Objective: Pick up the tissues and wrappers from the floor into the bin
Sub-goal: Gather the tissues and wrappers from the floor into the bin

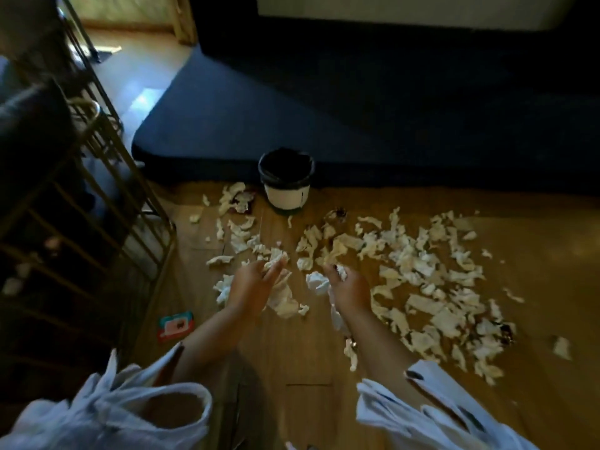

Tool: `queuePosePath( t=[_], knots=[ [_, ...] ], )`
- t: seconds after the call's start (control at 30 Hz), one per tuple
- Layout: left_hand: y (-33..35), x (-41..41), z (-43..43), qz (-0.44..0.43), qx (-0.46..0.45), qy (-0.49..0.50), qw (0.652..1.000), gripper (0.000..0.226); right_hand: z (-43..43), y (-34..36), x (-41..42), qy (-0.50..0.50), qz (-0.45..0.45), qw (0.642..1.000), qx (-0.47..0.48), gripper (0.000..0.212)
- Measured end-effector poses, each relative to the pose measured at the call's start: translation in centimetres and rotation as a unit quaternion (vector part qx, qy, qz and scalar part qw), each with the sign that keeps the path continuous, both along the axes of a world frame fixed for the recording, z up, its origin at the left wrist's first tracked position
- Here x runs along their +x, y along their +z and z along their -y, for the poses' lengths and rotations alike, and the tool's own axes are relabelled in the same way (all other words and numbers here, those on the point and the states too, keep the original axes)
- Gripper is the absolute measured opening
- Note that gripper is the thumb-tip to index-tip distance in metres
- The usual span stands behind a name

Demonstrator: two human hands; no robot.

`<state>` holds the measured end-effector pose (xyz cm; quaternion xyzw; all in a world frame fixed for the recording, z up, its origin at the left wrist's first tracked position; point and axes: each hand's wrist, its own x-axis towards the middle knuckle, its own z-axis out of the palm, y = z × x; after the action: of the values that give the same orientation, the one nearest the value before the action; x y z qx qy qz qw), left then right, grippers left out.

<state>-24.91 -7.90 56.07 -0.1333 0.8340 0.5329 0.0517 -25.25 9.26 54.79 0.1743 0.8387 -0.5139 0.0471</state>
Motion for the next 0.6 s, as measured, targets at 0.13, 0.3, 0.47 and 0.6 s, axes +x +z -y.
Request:
queuePosePath(
  t=[0.13,0.3,0.47,0.6],
  knots=[
    [1.6,-1.0,-1.6,0.021,0.011,0.003,1.0,0.036,-2.5,2.1,-0.7,0.01,-0.001,1.0,-0.008,0.028],
    [1.9,-5.0,-2.1,0.051,-0.015,0.003,0.999,0.042,-3.4,2.8,-4.7,0.007,0.007,1.0,-0.014,0.05],
    [1.7,-11.5,-0.5,0.063,0.014,-0.011,0.998,0.037,-1.8,2.8,-11.6,0.006,0.016,0.999,-0.039,0.052],
    [1.2,-18.7,1.6,0.053,0.007,-0.02,0.998,0.04,0.5,2.1,-19.6,-0.006,0.02,0.997,-0.069,0.049]
  ],
)
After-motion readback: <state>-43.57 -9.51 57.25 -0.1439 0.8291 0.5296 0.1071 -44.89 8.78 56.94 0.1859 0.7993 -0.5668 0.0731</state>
